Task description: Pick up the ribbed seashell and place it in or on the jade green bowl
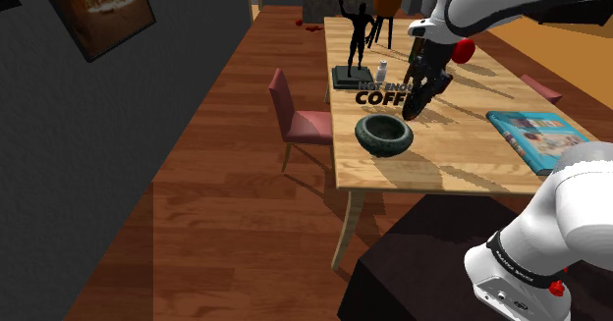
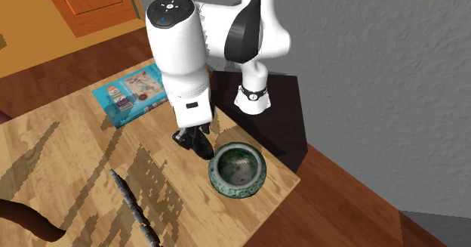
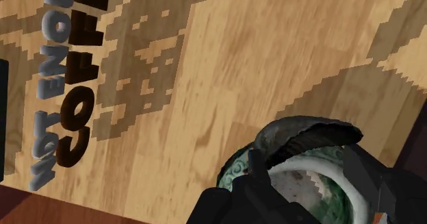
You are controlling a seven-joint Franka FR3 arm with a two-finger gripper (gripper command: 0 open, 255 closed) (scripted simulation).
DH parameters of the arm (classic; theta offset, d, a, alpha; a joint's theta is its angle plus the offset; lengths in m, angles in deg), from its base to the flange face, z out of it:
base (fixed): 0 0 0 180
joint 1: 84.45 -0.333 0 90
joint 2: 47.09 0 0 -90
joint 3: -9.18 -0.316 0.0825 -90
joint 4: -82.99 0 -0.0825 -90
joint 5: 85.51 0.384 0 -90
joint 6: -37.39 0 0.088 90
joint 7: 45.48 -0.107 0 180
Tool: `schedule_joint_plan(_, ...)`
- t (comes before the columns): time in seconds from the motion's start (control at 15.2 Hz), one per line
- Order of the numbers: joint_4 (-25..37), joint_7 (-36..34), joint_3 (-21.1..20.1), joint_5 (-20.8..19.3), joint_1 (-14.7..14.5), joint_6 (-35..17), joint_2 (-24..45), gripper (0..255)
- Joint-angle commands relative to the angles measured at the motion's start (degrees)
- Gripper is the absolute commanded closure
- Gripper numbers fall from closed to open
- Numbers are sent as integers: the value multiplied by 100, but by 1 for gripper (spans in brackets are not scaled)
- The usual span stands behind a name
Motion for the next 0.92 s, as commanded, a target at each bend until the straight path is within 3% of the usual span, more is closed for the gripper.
schedule_joint_plan(0.0, -45, -281, -200, 93, -126, -37, 32, 255)
schedule_joint_plan(0.33, -78, -956, -692, 336, -452, -108, 152, 255)
schedule_joint_plan(0.4, -48, -809, -603, 273, -372, -13, 66, 255)
schedule_joint_plan(0.46, -48, -809, -603, 273, -372, -13, 66, 0)
schedule_joint_plan(0.86, -343, -1678, -202, 347, 159, -439, 500, 0)
